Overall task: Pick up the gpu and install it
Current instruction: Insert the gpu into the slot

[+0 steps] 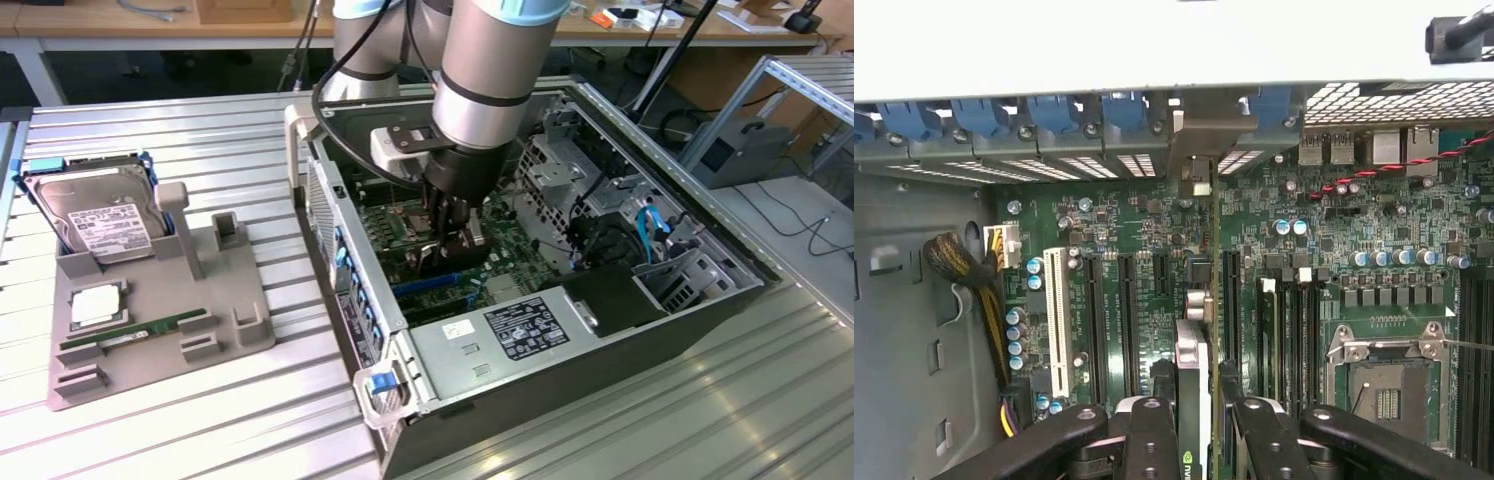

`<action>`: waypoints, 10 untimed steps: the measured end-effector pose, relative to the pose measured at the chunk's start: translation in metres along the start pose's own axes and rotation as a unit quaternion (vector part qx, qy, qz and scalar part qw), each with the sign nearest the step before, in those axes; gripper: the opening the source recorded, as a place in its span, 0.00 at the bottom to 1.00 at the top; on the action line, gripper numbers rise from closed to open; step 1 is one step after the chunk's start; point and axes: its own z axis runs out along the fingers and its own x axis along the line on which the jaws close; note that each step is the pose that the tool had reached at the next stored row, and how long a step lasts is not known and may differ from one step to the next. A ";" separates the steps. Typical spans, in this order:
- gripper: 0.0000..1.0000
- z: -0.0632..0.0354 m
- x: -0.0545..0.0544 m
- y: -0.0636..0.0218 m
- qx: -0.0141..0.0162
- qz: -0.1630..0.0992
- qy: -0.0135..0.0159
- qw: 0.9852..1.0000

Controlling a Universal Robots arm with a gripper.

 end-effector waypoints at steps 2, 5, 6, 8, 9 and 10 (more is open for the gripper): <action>0.27 0.0001 0.000 -0.0006 0.000 0.000 0.000 1.000; 0.27 0.0000 0.000 -0.0008 -0.007 0.000 0.000 1.000; 0.27 0.0001 0.000 -0.0008 -0.007 0.000 0.000 1.000; 0.27 0.0002 0.000 -0.0008 -0.008 0.000 0.000 1.000; 0.27 0.0002 0.000 -0.0008 -0.008 0.000 0.000 1.000; 0.27 0.0002 0.000 -0.0008 -0.008 0.000 0.000 1.000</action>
